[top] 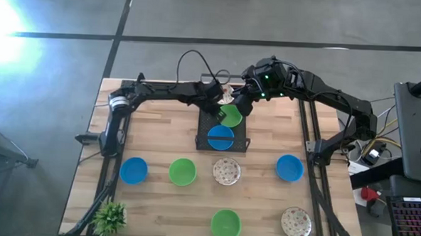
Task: Pick & Place Mini bowls
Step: Stack the top green bowl on the green bowl on the shelf
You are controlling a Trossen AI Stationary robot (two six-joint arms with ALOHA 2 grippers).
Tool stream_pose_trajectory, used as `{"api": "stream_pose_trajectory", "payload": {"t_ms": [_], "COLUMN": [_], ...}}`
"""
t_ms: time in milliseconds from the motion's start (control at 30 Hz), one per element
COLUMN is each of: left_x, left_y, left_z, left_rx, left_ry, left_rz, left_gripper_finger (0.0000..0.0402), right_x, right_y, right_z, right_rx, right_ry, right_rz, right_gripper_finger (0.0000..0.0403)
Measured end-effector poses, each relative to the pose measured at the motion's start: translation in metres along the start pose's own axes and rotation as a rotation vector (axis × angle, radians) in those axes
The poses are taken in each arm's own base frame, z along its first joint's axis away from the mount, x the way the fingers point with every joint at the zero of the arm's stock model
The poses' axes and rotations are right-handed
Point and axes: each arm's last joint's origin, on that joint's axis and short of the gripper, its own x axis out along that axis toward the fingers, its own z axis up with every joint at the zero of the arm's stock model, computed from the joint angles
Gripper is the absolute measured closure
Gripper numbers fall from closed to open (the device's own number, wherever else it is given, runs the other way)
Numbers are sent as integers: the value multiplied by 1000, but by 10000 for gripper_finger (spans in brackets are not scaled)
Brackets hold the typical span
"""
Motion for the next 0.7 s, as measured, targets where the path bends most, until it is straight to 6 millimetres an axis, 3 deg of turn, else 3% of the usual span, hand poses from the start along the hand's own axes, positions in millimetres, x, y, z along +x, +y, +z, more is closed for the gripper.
{"api": "stream_pose_trajectory", "payload": {"t_ms": [333, 700], "left_x": [-73, -159], "left_y": [-13, -50], "left_z": [4, -37], "left_rx": [87, 174], "left_ry": [-87, -121], "left_rz": [-13, 121], "left_gripper_finger": [321, 321], "right_x": [-3, -5], "right_y": [0, 0], "right_z": [0, 0], "right_rx": [0, -9], "right_ry": [-1, -3], "right_rz": [0, 1], "right_gripper_finger": [339, 339]}}
